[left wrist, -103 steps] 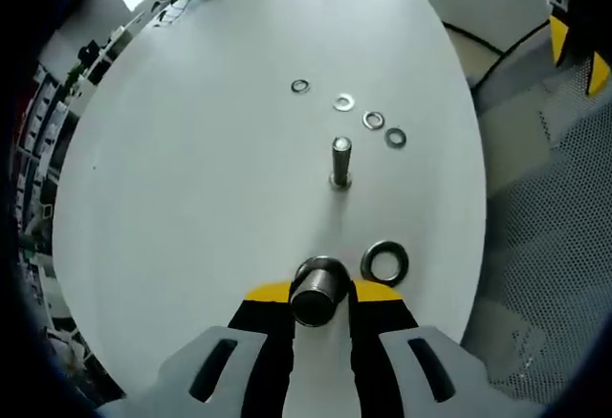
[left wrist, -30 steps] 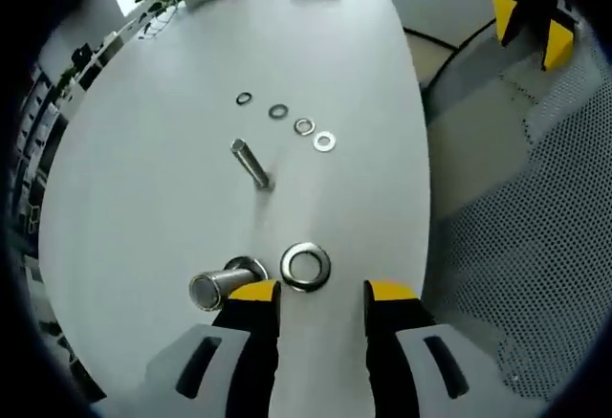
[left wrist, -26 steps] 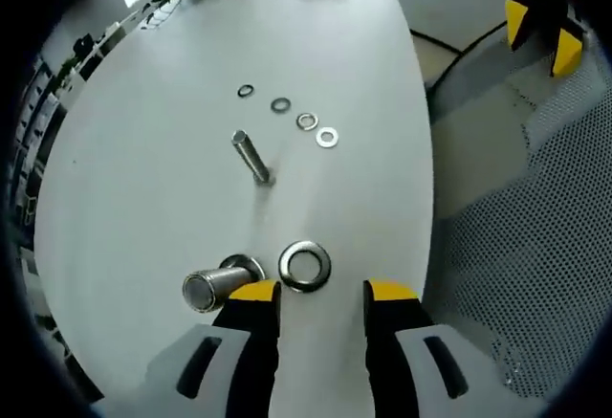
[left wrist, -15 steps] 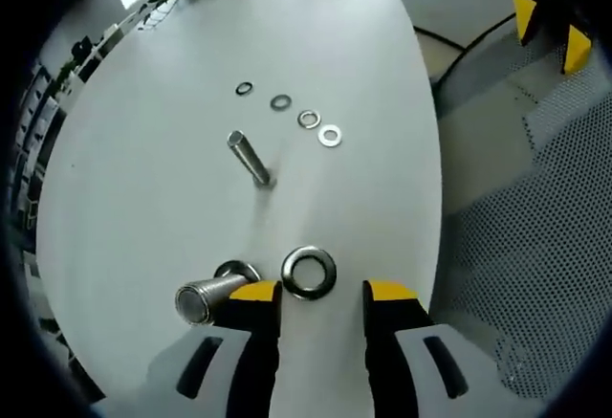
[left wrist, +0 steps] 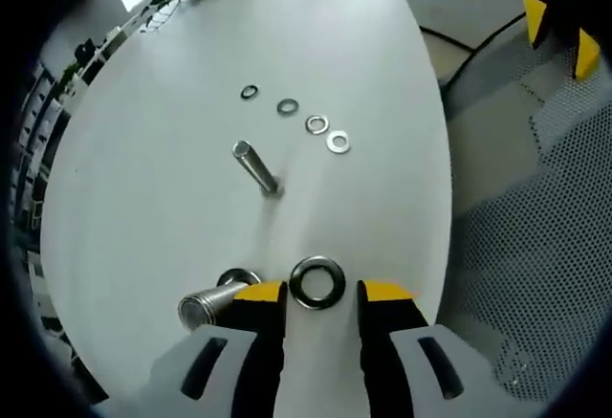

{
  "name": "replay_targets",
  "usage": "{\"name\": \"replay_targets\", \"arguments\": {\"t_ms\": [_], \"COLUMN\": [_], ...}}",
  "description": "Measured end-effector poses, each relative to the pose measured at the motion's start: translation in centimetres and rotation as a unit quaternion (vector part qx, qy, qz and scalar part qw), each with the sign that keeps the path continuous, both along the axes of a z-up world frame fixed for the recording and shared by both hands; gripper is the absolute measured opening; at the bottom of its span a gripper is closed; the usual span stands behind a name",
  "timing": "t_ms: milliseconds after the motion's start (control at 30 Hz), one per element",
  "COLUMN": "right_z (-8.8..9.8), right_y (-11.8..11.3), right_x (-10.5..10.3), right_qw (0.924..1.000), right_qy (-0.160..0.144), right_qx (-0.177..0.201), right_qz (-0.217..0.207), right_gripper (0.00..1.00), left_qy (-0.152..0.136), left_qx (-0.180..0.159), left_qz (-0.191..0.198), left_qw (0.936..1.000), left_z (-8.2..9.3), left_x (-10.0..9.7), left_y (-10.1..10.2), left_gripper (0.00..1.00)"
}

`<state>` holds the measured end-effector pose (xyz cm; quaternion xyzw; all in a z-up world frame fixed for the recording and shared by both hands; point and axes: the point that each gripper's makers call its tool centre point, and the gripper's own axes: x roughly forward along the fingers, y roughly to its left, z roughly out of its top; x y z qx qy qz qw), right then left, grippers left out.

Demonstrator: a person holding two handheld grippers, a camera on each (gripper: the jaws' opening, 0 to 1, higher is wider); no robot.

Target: Place the washer onto the threaded stud by aligning its center hole with the stud, sliding it down to the base, and recovering from edge contact or off-axis alignment until the washer reaches the visible bottom stop.

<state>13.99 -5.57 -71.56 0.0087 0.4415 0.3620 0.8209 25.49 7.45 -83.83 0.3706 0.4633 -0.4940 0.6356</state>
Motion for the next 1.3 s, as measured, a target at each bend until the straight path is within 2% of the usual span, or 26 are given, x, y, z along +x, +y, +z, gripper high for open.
{"name": "replay_targets", "arguments": {"t_ms": [167, 233, 333, 433, 567, 700, 1300], "right_z": [0.0, 0.0, 0.1, 0.1, 0.1, 0.1, 0.1], "right_y": [0.0, 0.0, 0.0, 0.0, 0.0, 0.0, 0.0], "right_x": [0.0, 0.0, 0.1, 0.1, 0.1, 0.1, 0.1], "right_qw": [1.0, 1.0, 1.0, 1.0, 1.0, 1.0, 1.0], "right_qy": [0.0, -0.001, -0.001, -0.002, -0.002, -0.002, -0.001], "right_qx": [0.0, 0.001, 0.001, 0.002, 0.002, 0.002, 0.001], "right_qz": [0.0, -0.001, -0.003, -0.003, -0.004, -0.003, 0.001], "right_gripper": [0.22, 0.22, 0.22, 0.22, 0.22, 0.22, 0.22], "left_qy": [-0.002, -0.012, -0.013, -0.037, -0.058, -0.067, -0.079], "left_qx": [0.005, 0.01, 0.01, 0.01, 0.009, 0.004, -0.021], "left_qz": [-0.007, -0.015, -0.006, -0.035, -0.049, -0.052, -0.005], "left_qw": [1.0, 0.9998, 0.9999, 0.9986, 0.9971, 0.9964, 0.9967], "left_z": [0.0, 0.0, 0.1, 0.2, 0.3, 0.6, 3.7], "left_x": [-0.4, -0.4, -0.3, -0.3, -0.5, -0.5, 1.0], "left_y": [-0.1, -0.2, -0.1, -0.2, -0.2, 0.1, 1.7], "left_gripper": [0.21, 0.2, 0.2, 0.19, 0.19, 0.19, 0.19]}}
